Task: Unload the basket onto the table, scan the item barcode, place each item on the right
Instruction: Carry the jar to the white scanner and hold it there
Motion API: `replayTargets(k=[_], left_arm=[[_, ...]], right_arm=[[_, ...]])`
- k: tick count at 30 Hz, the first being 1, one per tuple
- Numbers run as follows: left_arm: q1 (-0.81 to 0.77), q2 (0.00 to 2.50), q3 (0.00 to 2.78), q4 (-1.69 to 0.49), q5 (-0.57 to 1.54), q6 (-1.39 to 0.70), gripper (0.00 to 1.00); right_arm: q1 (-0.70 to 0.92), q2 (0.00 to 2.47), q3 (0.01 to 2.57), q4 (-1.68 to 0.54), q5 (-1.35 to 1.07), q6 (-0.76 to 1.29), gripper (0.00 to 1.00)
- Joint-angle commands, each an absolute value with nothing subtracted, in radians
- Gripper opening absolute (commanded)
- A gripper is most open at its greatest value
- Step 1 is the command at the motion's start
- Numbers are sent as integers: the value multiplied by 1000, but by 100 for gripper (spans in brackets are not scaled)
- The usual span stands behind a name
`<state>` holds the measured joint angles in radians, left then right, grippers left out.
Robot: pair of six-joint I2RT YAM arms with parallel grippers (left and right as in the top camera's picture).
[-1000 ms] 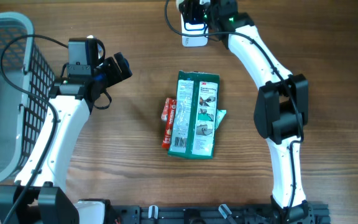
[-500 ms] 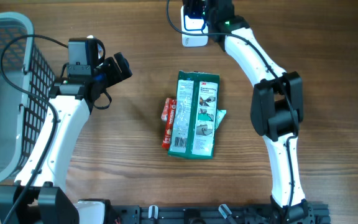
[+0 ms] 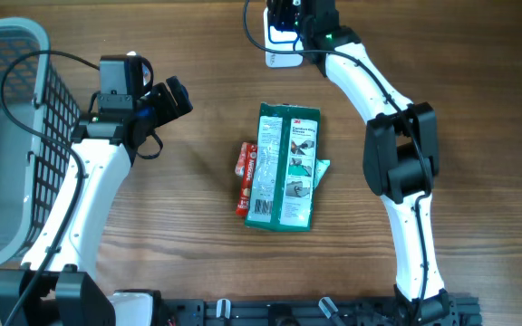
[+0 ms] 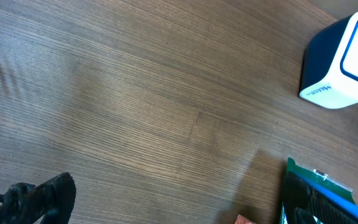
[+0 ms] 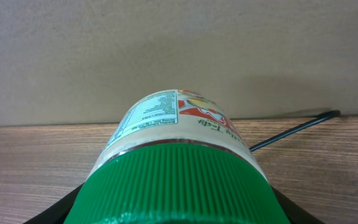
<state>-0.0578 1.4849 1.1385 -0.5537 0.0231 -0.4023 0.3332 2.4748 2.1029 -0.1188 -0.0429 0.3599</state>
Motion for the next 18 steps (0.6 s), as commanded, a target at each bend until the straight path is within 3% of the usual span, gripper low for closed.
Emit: replayTargets(k=[1, 18], left_arm=[[-54, 1487, 1147, -551, 13, -401, 100], [-54, 1486, 1147, -551, 14, -400, 100]], right_arm=[[340, 2482, 2119, -129, -22, 370, 8], [340, 2482, 2119, -230, -23, 428, 10]])
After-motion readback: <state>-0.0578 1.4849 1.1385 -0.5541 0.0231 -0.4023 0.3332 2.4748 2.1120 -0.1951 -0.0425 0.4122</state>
